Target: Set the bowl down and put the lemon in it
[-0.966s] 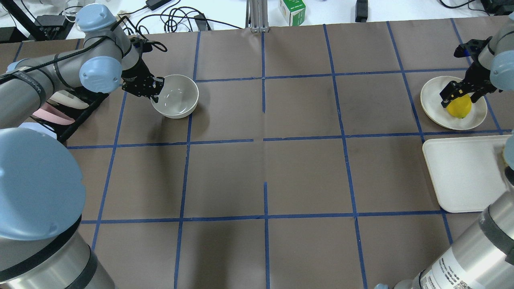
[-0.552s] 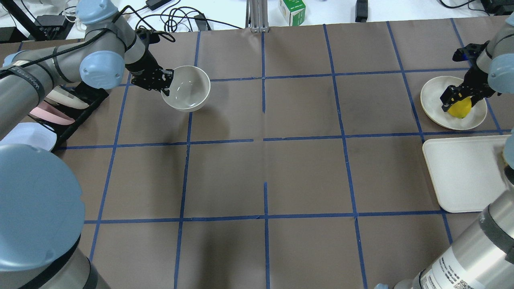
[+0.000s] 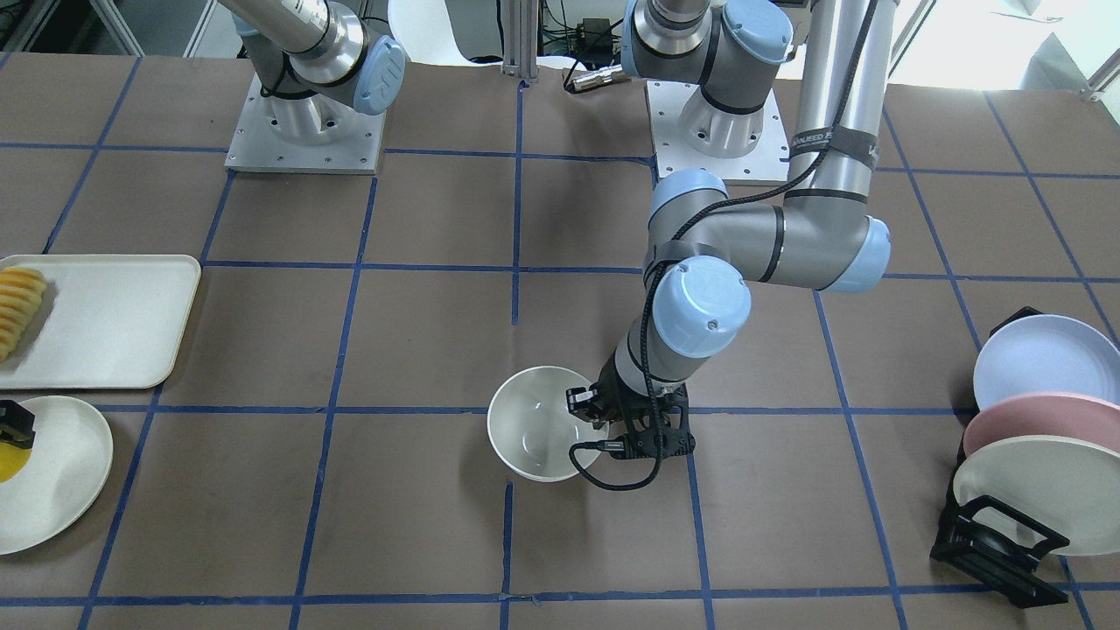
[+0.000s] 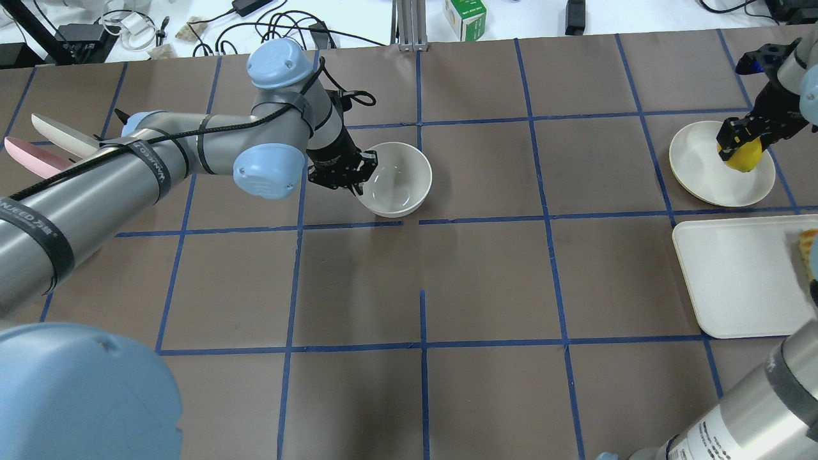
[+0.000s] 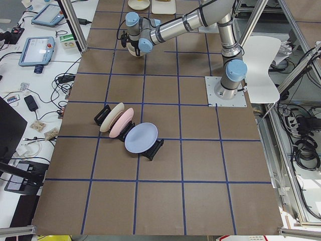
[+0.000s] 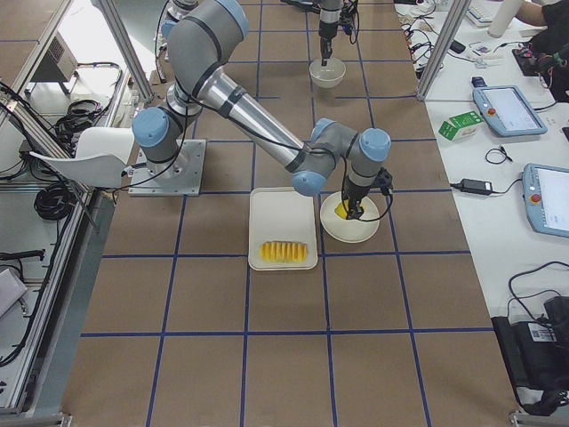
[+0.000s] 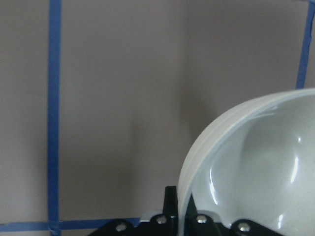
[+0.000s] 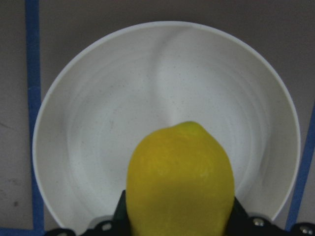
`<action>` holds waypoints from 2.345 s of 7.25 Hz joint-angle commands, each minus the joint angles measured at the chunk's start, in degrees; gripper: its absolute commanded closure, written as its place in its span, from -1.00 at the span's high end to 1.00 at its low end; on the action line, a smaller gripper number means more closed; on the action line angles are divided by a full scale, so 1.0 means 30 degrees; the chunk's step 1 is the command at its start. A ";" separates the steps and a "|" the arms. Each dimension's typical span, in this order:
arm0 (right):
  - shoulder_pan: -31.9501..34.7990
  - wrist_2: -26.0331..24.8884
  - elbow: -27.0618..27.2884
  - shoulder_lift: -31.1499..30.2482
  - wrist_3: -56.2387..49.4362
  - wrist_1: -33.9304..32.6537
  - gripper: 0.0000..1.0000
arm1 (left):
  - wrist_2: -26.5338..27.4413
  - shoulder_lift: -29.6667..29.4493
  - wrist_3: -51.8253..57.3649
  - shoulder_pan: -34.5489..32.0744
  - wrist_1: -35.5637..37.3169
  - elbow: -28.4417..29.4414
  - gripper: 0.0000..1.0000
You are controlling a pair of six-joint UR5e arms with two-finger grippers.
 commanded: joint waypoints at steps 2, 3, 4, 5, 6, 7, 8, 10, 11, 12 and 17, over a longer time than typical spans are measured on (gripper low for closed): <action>0.2250 0.0922 -0.0248 -0.3036 0.1998 0.4039 -0.75 | -0.0085 0.0176 -0.2352 -0.1324 0.0711 -0.0733 -1.00; 0.3856 0.0922 -0.0190 -0.4002 0.3780 0.4484 -0.75 | 0.0031 0.0119 -0.2359 -0.1415 0.0681 -0.0762 -0.75; 0.5322 0.0922 -0.0016 -0.4534 0.5944 0.4575 -0.74 | 0.0032 0.0061 -0.2418 -0.1387 0.0797 -0.0675 0.13; 0.6990 0.1096 -0.0014 -0.4655 0.8663 0.4605 -0.74 | 0.0061 0.0379 -0.2186 -0.1213 0.0769 -0.0327 0.99; 0.8892 0.1388 -0.0014 -0.4656 1.1359 0.4344 -0.75 | 0.0293 0.0991 -0.1546 -0.0399 0.0450 0.0257 1.00; 1.0564 0.1420 -0.0101 -0.4540 1.3358 0.4226 -0.75 | 0.0760 0.1897 0.0317 0.0189 -0.1177 0.1104 1.00; 1.2031 0.1449 -0.0015 -0.4423 1.4074 0.4137 -0.76 | 0.1112 0.3124 0.2250 0.0543 -0.3572 0.1838 1.00; 1.4378 0.1420 -0.0014 -0.3024 1.5014 0.1776 -0.76 | 0.2345 0.5177 0.5359 0.1770 -0.6837 0.2547 1.00; 1.5463 0.1362 -0.0014 -0.1942 1.5831 0.0429 -0.75 | 0.2375 0.6492 0.7231 0.3053 -0.8646 0.2577 1.00; 1.6315 0.1332 -0.0014 -0.1148 1.5984 -0.0367 -0.75 | 0.2376 0.7665 0.7685 0.3530 -0.9999 0.2664 1.00; 1.6674 0.1332 0.0191 0.1700 1.5693 -0.2485 -0.60 | 0.2756 0.8792 0.7660 0.3652 -1.0275 0.2666 1.00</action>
